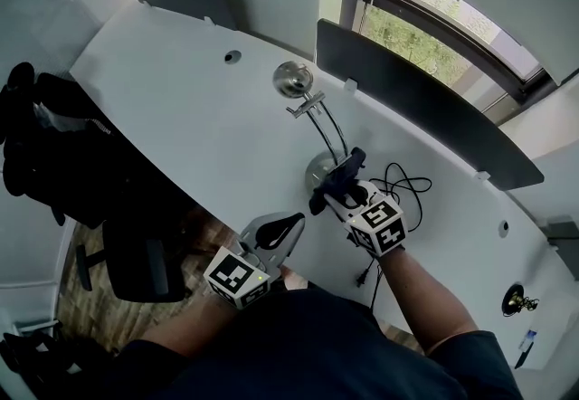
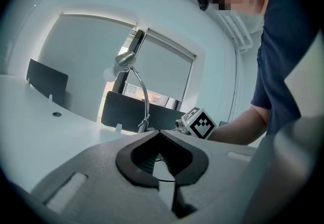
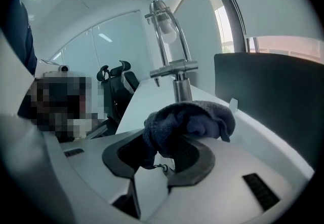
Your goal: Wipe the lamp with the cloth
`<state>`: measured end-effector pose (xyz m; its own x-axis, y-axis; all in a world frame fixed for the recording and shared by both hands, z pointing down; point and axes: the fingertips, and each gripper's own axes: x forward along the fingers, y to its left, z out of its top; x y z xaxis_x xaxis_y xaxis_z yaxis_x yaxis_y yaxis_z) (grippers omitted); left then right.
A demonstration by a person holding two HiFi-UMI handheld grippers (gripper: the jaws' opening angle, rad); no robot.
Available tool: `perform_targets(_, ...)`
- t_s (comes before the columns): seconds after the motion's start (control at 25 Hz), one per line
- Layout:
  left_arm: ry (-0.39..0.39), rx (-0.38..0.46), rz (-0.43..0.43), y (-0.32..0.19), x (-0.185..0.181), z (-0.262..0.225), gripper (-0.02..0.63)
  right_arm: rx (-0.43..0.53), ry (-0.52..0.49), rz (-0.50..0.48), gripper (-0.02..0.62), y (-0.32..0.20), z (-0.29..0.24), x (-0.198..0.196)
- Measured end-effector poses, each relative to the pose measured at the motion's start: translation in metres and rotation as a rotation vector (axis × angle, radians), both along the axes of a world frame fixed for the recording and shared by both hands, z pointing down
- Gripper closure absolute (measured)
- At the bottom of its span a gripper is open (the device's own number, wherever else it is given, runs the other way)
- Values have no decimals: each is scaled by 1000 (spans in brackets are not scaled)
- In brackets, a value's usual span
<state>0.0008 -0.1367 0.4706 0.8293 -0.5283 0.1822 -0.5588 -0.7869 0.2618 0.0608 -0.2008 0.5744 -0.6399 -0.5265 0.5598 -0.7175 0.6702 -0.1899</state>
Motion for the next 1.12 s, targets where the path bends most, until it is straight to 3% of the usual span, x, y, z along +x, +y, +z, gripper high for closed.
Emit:
perform_targets(0.68, -22, -45, -90, -4, -16, 15, 600, -261, 42, -47, 459, 4, 103, 1)
perform_targets(0.88, -9, -33, -92, -2, -14, 15, 600, -266, 91, -85, 459, 5, 106, 10)
perform_targets(1.12, 4, -16, -79, -1, -5, 8, 601, -191, 260, -132, 459, -4, 100, 31)
